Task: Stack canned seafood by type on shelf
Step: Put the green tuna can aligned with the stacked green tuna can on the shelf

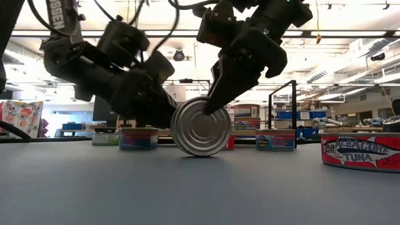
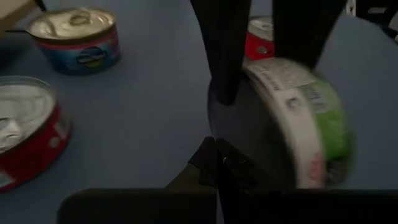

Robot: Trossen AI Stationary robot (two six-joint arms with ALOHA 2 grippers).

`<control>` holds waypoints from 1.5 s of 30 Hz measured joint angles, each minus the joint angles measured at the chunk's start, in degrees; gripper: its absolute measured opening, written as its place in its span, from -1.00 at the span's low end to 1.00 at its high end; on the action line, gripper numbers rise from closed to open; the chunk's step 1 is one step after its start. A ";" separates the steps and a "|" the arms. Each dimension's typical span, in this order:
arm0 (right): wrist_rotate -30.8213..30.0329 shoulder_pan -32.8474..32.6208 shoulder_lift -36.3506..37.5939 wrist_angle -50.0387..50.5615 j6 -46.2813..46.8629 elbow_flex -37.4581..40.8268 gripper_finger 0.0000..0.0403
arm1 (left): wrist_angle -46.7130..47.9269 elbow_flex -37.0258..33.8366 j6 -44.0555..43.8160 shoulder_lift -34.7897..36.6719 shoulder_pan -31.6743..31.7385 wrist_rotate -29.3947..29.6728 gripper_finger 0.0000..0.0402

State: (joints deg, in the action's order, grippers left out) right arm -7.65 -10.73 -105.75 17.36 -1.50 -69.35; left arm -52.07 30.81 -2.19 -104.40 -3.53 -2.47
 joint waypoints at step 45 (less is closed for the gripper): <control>-33.09 4.89 0.22 14.81 -21.47 -11.68 -0.29 | -11.38 -15.04 -5.40 15.62 -0.29 12.86 -1.00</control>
State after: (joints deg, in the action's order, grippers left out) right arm -40.74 -5.84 -105.54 32.17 -22.96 -81.04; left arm -63.44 15.77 -7.60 -88.77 -3.81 10.39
